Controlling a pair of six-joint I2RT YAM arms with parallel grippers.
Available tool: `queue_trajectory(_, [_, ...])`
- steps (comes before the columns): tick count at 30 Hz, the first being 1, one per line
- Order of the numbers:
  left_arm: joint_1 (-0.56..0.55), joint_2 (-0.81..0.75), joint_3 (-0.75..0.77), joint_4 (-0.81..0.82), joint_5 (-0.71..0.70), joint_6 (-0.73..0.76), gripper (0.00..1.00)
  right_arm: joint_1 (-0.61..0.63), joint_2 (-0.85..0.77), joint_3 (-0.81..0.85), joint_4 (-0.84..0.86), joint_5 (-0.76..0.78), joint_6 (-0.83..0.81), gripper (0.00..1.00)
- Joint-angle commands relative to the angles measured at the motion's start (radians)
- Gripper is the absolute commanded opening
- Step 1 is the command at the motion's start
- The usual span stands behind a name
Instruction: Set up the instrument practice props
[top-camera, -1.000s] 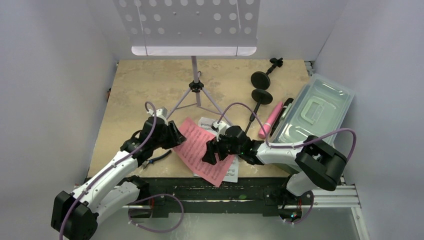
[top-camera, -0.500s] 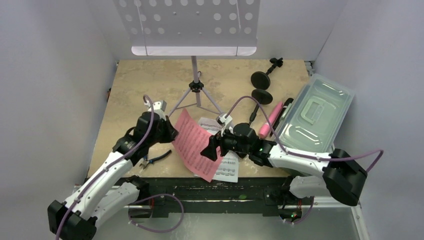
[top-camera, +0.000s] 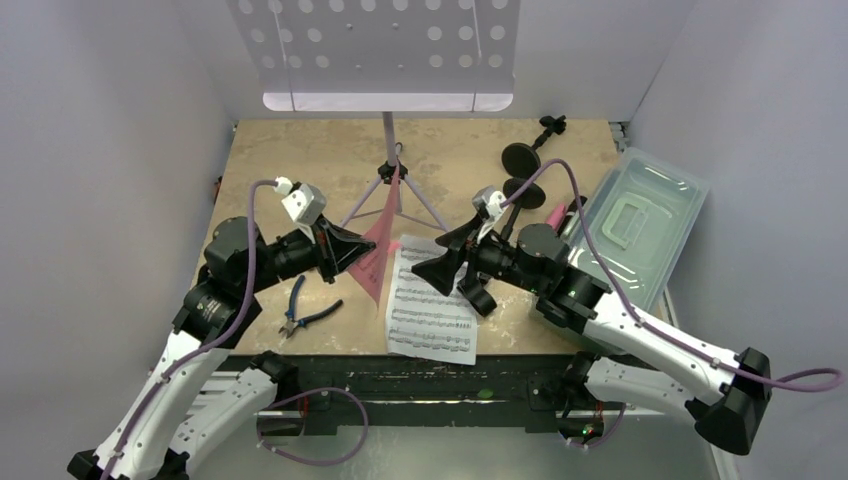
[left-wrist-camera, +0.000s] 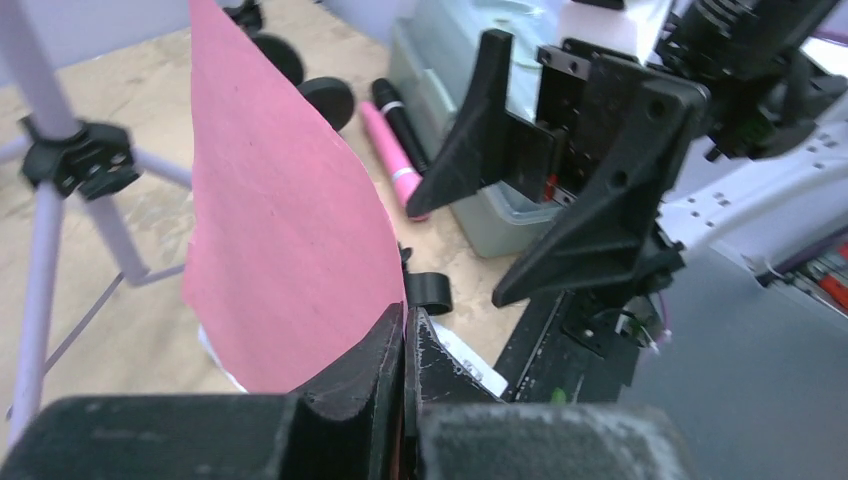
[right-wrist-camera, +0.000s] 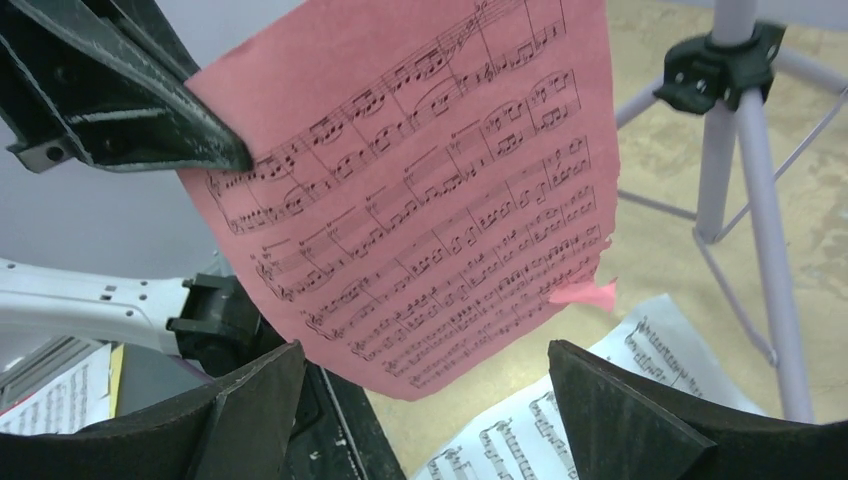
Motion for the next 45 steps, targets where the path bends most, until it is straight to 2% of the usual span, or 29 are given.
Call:
queue_trajectory(1, [-0.003, -0.002, 0.044, 0.110, 0.207, 0.025, 0.00, -0.010, -0.065, 0.052, -0.066, 0.021, -0.041, 0.96])
queue_trajectory(4, [-0.002, 0.004, 0.049, 0.174, 0.306, -0.003, 0.00, -0.012, -0.089, 0.029, -0.040, 0.005, -0.033, 0.97])
queue_trajectory(7, [-0.003, 0.033, 0.085, 0.155, 0.386, 0.018, 0.00, -0.036, -0.126, -0.014, 0.003, -0.003, -0.018, 0.98])
queue_trajectory(14, [-0.003, 0.059, 0.145, 0.073, 0.438, 0.071, 0.00, -0.194, -0.225, -0.099, 0.047, -0.120, 0.010, 0.99])
queue_trajectory(21, [-0.003, 0.065, 0.149, 0.074, 0.469, 0.079, 0.00, -0.241, -0.234, -0.129, 0.129, -0.216, 0.036, 0.99])
queue_trajectory(26, [-0.003, 0.082, 0.172, 0.011, 0.488, 0.125, 0.00, -0.307, -0.216, -0.142, 0.209, -0.397, 0.071, 0.98])
queue_trajectory(29, [-0.003, 0.083, 0.175, -0.012, 0.494, 0.148, 0.00, -0.311, -0.202, -0.157, 0.283, -0.538, 0.085, 0.92])
queue_trajectory(35, [-0.002, 0.094, 0.205, -0.040, 0.503, 0.176, 0.00, -0.311, -0.175, -0.240, 0.568, -0.784, 0.258, 0.80])
queue_trajectory(39, [-0.003, 0.088, 0.239, -0.088, 0.483, 0.212, 0.00, -0.311, -0.188, -0.282, 0.658, -0.823, 0.317, 0.73])
queue_trajectory(45, [-0.003, 0.080, 0.269, -0.105, 0.484, 0.214, 0.00, -0.312, -0.234, -0.313, 0.647, -0.810, 0.304, 0.59])
